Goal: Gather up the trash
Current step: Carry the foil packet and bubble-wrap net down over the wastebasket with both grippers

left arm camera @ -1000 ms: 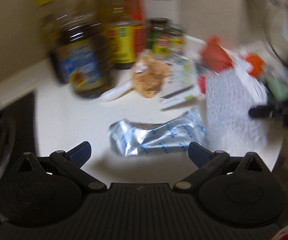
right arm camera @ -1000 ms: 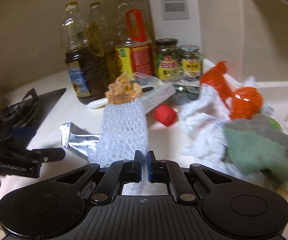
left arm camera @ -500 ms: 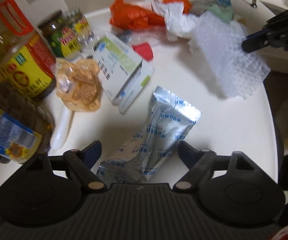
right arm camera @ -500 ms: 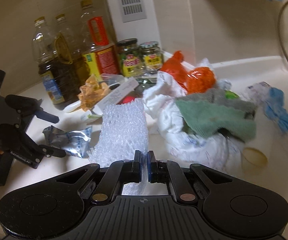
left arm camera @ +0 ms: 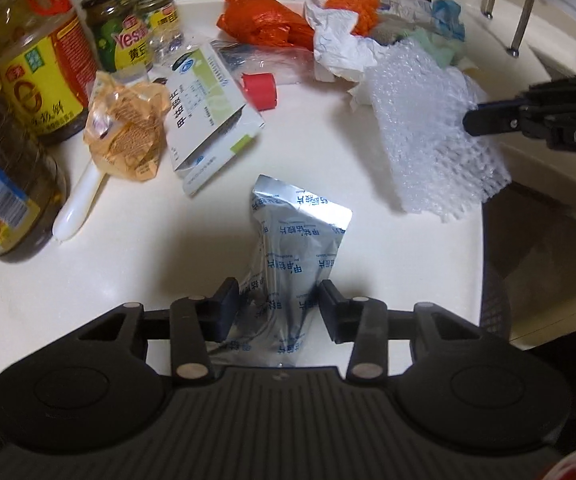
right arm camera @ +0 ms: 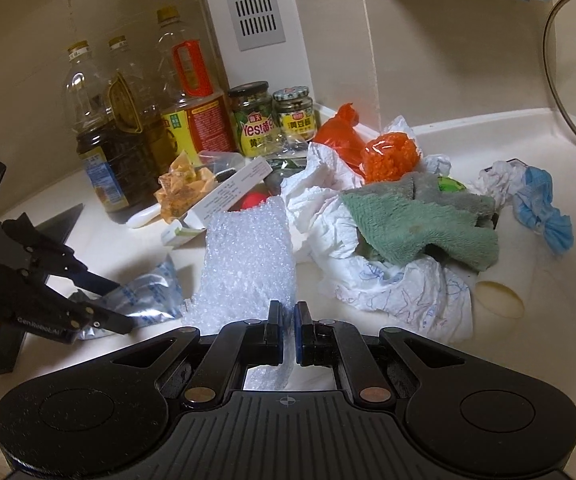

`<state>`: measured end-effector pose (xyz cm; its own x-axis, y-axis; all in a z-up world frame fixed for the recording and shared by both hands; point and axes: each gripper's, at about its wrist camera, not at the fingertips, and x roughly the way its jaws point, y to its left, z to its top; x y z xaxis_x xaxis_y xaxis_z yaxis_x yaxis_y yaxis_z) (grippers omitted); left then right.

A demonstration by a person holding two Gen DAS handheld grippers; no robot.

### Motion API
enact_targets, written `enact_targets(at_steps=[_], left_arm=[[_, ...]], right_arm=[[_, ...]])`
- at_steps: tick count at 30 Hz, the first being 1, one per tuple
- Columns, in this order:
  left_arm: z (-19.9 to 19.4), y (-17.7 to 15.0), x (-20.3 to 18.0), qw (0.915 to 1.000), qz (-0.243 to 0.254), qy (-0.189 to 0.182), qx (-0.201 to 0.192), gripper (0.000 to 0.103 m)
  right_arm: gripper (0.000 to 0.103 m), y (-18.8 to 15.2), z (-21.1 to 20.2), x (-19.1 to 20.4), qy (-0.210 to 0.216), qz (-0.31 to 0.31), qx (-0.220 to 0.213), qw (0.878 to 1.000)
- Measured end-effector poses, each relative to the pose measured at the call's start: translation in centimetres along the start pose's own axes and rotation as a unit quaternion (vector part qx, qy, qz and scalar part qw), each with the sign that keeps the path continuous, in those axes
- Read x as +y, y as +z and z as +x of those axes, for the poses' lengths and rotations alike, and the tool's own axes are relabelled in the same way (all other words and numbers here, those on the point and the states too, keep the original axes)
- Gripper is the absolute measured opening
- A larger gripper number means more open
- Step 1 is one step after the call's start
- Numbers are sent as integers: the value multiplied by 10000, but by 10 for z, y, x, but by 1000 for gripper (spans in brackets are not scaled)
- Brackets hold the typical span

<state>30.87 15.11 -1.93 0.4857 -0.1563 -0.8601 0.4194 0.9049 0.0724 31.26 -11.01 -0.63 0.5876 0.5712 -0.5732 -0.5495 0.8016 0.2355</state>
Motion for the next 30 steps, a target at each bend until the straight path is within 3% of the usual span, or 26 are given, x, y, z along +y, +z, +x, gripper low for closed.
enact_targets(at_steps=[2, 4, 6, 8, 11, 18, 23, 30], left_arm=[[3, 1, -2, 10000, 27, -18, 18, 51], [5, 3, -4, 10000, -2, -85, 18, 51], [5, 6, -5, 9998, -109, -164, 54, 42], [5, 6, -9, 9997, -229, -100, 72, 39], [-2, 4, -8, 9970, -757, -141, -109, 30], [-13, -4, -18, 9890, -1411, -47, -430, 29], [-27, -3, -39, 9857, -1513, -178, -718, 28], [-40, -4, -88, 9831, -1421, -683, -931, 28]], right_arm=[[6, -1, 0, -1, 32, -6, 15, 10000], [6, -2, -1, -1, 56, -7, 18, 10000], [6, -4, -3, -3, 68, 3, 13, 10000], [6, -6, -4, -5, 72, 46, 13, 10000], [6, -8, -8, -7, 83, 77, 6, 9999], [6, -15, -18, -10, 53, 147, -15, 9999], [6, -16, -34, -12, 52, 131, -84, 9999], [6, -32, -75, -19, -92, 78, -15, 9999]])
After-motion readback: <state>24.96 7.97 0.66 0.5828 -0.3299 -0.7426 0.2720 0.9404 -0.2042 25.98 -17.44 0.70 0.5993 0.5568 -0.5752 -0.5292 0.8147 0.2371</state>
